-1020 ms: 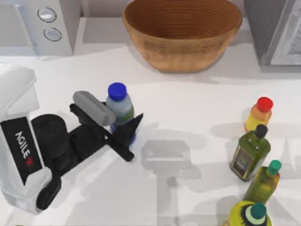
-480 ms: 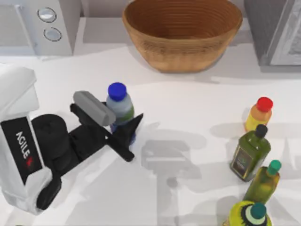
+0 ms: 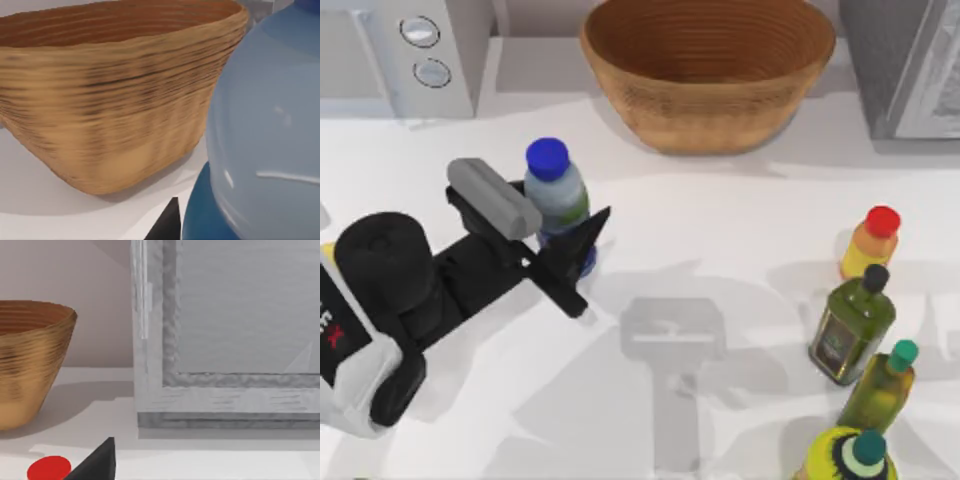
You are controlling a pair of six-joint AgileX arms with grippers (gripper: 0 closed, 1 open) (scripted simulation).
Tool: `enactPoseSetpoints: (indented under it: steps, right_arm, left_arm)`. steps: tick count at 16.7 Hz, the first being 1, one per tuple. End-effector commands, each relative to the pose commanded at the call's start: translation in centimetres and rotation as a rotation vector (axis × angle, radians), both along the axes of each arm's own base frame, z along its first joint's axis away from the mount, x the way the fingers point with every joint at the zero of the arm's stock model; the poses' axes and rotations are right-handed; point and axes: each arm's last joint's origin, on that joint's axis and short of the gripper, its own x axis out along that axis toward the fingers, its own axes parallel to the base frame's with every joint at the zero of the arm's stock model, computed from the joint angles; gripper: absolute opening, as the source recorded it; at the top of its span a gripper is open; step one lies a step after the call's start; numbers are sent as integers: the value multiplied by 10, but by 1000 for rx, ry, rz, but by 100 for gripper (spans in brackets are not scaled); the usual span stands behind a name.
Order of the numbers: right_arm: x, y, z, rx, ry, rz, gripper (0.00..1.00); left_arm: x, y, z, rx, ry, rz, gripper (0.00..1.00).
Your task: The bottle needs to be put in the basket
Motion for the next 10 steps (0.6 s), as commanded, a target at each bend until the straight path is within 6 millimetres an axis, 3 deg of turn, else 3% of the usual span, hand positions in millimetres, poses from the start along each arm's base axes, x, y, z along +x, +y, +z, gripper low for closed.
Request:
enactPoseSetpoints:
  steps: [5, 10]
  right_arm:
    - [0, 0, 0, 0, 0, 0, 100]
    - [0, 0, 0, 0, 0, 0, 100]
  left_arm:
    - [-18, 29, 30, 10, 22, 5, 0]
    - [-48, 58, 52, 19, 43, 9, 0]
